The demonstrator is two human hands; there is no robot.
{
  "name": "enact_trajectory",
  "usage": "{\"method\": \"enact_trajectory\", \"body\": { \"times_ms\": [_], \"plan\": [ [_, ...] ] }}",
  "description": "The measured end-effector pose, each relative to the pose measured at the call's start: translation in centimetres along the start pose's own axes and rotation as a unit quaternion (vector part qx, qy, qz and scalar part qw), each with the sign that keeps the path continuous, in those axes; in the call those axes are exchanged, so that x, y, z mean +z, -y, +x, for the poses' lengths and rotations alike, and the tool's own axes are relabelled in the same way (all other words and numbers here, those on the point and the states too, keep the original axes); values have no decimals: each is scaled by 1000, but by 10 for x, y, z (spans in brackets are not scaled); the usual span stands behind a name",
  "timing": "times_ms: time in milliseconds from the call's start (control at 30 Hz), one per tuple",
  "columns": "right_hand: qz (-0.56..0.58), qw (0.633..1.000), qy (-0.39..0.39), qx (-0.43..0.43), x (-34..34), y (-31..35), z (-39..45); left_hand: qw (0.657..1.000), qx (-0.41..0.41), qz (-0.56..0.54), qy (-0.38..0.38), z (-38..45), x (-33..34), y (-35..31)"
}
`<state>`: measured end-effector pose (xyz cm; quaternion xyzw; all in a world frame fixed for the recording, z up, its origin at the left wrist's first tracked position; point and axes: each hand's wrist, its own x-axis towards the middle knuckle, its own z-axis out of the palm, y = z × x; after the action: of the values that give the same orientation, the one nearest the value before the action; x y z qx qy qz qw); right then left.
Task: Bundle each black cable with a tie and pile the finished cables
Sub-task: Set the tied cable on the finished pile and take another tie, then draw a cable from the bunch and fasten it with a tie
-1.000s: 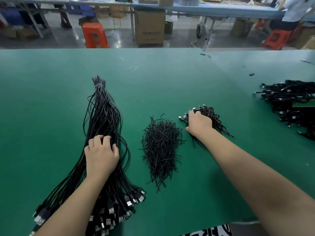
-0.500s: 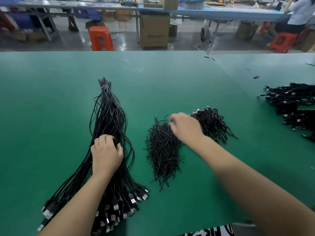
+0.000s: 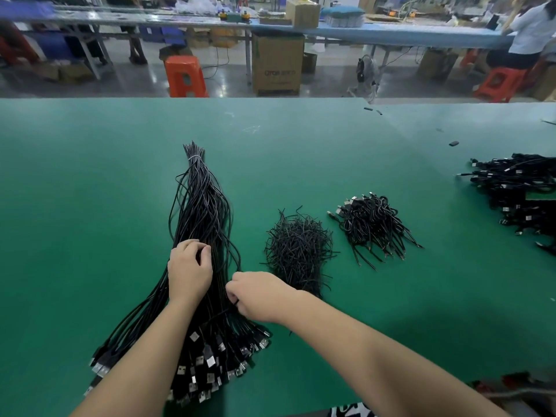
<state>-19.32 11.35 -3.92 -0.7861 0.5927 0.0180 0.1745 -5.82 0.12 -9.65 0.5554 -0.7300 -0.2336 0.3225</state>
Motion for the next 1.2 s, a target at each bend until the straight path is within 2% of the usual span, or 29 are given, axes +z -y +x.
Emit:
{"method": "enact_trajectory", "body": {
  "times_ms": [167,300,400,467,567,633,767,933,1033,1200],
  "plan": [
    [103,988,-113,24,-6,-4,-8,999,-24,-24,-5,5,-5,3],
    [177,958,-215,73,-24,-5,-12,1000,-7,-15,-2,4,-3,1],
    [307,910,-258,108,-39,-6,-16,1000,18,23,0,-1,0,1],
    [401,863,-282,122,-47,-5,-16,998,36,56,0,-3,1,1],
    [524,781,-322,107,-57,-5,-20,996,53,76,-2,-5,2,2],
    [564,750,-332,97,-62,-6,-26,995,57,77,-1,-6,2,1],
    [566,745,-340,92,-71,-3,-38,992,63,103,-28,-9,1,-5],
    [566,742,-349,88,-88,-5,-52,972,154,176,5,-7,0,-23],
    [583,727,-352,94,-96,-7,-60,971,190,142,34,3,-2,-46],
    [626,687,-362,64,-112,-13,-72,981,161,72,78,20,-3,-76]
  ]
}}
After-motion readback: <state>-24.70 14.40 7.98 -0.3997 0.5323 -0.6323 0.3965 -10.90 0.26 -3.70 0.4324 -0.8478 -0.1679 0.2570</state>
